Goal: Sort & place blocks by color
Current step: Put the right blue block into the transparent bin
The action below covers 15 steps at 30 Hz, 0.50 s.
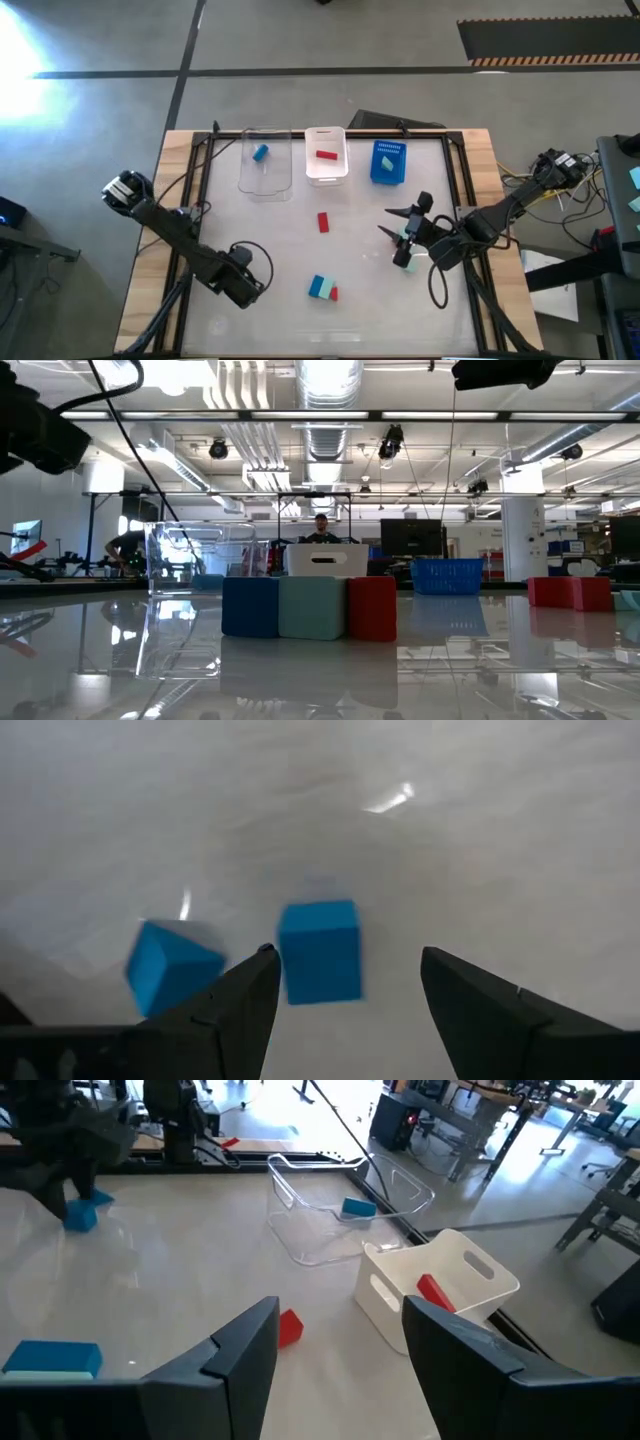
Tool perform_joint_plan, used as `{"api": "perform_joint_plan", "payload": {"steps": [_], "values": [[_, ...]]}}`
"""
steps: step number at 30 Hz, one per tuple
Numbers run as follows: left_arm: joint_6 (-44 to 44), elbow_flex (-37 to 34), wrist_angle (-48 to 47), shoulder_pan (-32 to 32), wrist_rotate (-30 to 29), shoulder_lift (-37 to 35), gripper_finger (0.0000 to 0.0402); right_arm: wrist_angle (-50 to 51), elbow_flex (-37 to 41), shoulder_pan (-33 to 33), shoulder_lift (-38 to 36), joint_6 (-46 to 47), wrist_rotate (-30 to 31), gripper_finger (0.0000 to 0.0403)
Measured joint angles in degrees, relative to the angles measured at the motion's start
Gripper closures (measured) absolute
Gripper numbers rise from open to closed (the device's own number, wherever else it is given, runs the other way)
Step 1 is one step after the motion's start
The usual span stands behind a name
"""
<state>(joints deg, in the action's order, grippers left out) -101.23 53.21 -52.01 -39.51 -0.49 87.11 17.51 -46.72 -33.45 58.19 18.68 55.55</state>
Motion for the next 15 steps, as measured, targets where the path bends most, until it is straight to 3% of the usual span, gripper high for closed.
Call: {"api": "perform_joint_plan", "payload": {"steps": [15], "values": [[0.1,0.0,0.2,-0.2,1.3,4.6,0.0176,0.0,0.0,0.0,0.0,-0.7,0.0,0.0200]]}}
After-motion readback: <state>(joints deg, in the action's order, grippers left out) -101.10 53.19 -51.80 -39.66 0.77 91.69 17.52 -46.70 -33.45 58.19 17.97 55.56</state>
